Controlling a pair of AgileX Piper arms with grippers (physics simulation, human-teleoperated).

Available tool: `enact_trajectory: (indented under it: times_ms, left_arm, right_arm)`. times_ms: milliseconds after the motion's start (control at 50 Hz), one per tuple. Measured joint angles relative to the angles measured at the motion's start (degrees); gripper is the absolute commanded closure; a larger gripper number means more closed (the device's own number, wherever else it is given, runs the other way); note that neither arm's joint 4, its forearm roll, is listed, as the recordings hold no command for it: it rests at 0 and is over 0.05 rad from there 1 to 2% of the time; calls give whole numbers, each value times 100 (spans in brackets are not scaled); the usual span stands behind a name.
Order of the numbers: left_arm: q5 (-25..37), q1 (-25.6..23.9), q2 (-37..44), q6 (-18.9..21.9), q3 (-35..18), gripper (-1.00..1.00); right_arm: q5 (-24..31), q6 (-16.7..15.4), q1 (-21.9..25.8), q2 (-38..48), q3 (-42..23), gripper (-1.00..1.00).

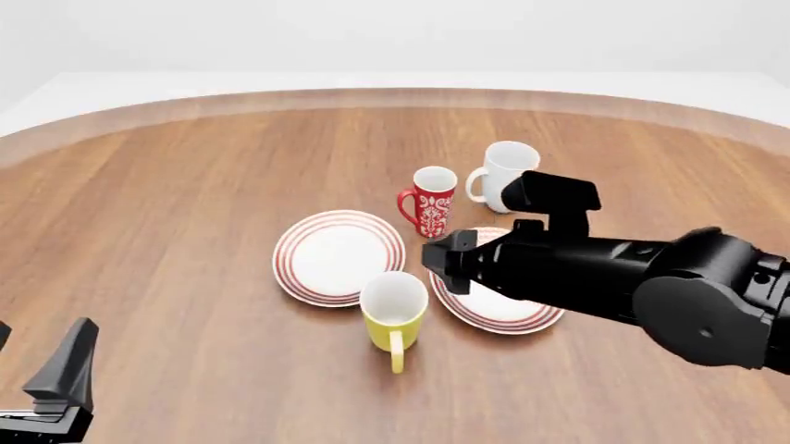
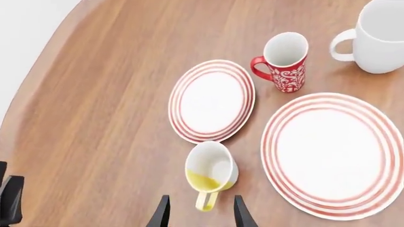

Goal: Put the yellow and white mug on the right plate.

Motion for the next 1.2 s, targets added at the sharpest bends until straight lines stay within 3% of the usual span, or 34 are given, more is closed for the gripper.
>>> enact_trajectory:
  times_ms: [580, 1200]
  left_arm:
    - [0, 0, 0, 0, 0, -100]
    - [0, 0, 0, 0, 0, -100]
  right_arm:
    - [-477, 164, 405, 1055, -138, -100]
    - [-1441, 856, 893, 1888, 342, -100]
